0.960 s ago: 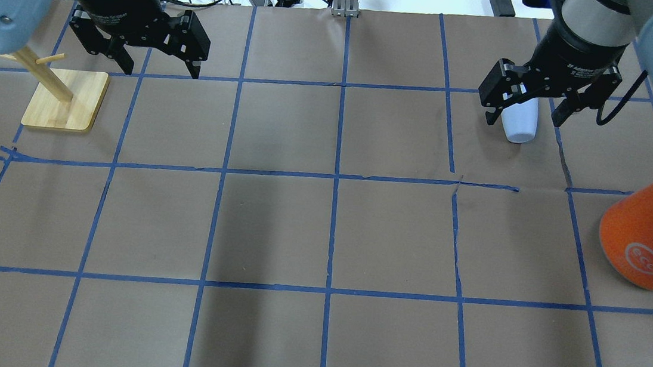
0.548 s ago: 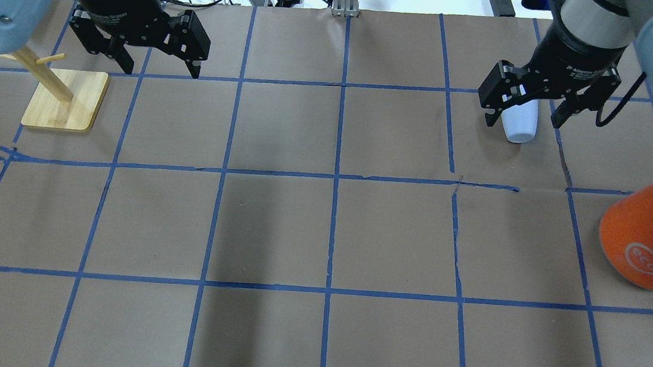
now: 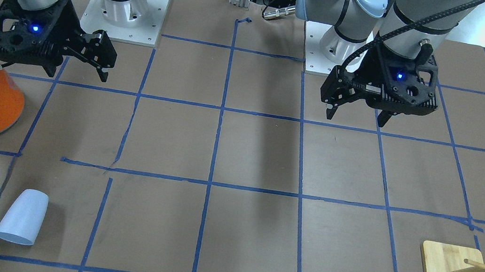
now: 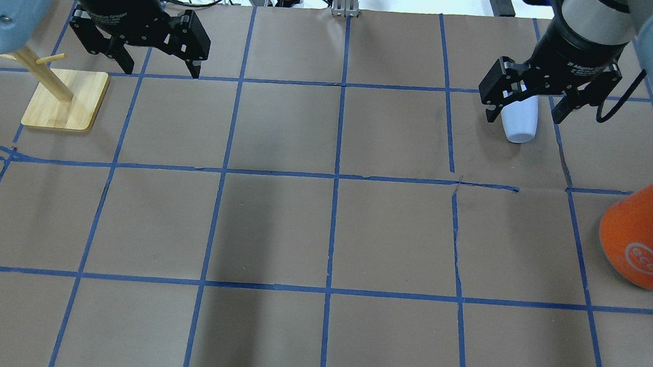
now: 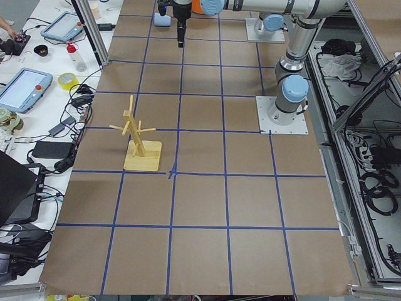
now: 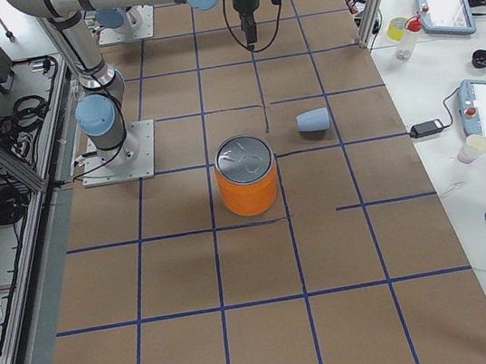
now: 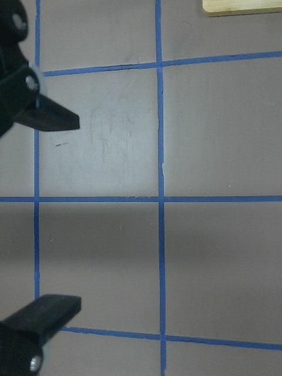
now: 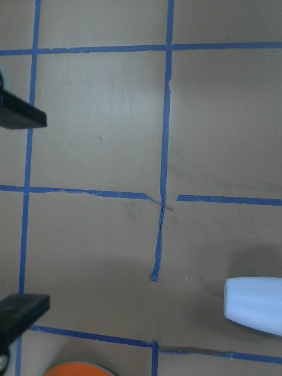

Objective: Flip cup

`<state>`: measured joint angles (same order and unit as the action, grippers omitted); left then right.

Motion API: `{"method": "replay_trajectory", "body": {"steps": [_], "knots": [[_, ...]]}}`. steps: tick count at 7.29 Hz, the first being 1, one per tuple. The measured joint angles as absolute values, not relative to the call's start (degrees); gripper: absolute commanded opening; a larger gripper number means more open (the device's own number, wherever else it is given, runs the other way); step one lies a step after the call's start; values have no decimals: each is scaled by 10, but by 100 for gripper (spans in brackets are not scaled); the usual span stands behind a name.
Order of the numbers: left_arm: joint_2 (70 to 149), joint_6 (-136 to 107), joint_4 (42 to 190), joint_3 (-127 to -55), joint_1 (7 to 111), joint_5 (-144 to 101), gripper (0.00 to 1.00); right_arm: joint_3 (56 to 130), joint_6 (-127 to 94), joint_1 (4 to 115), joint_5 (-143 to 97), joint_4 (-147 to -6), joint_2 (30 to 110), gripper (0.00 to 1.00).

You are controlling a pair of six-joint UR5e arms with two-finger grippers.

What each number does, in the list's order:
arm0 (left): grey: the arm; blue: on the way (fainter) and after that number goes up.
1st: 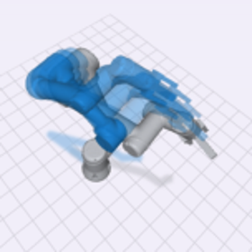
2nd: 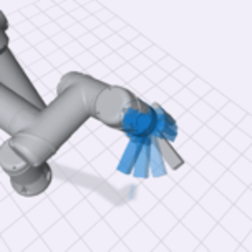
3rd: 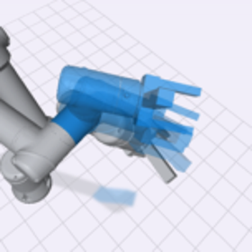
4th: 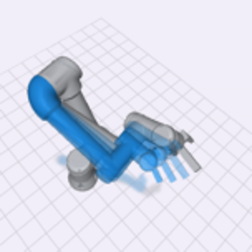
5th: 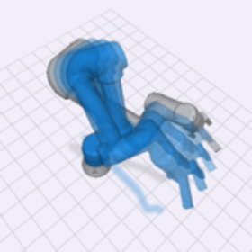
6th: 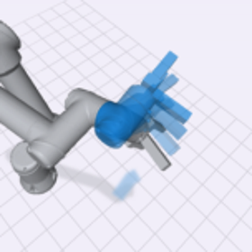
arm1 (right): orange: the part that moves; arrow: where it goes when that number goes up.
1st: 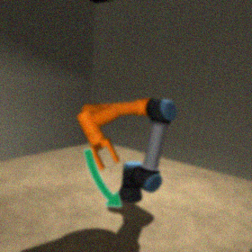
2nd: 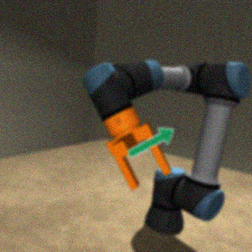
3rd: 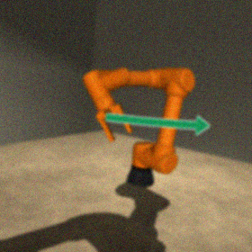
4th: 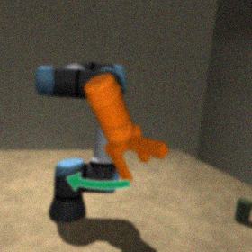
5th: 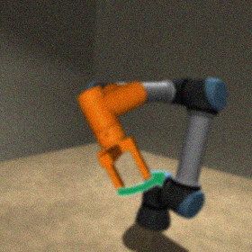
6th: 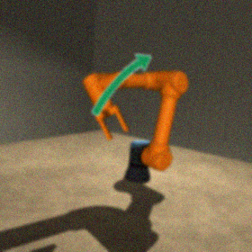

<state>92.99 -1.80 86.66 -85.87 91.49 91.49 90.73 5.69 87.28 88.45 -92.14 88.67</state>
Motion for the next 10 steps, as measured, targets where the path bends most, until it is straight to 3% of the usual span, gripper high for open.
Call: {"method": "replay_trajectory", "body": {"steps": [10], "knots": [[930, -18, 866, -858, 915, 916, 100, 911, 55, 867, 886, -914, 884, 100]]}}
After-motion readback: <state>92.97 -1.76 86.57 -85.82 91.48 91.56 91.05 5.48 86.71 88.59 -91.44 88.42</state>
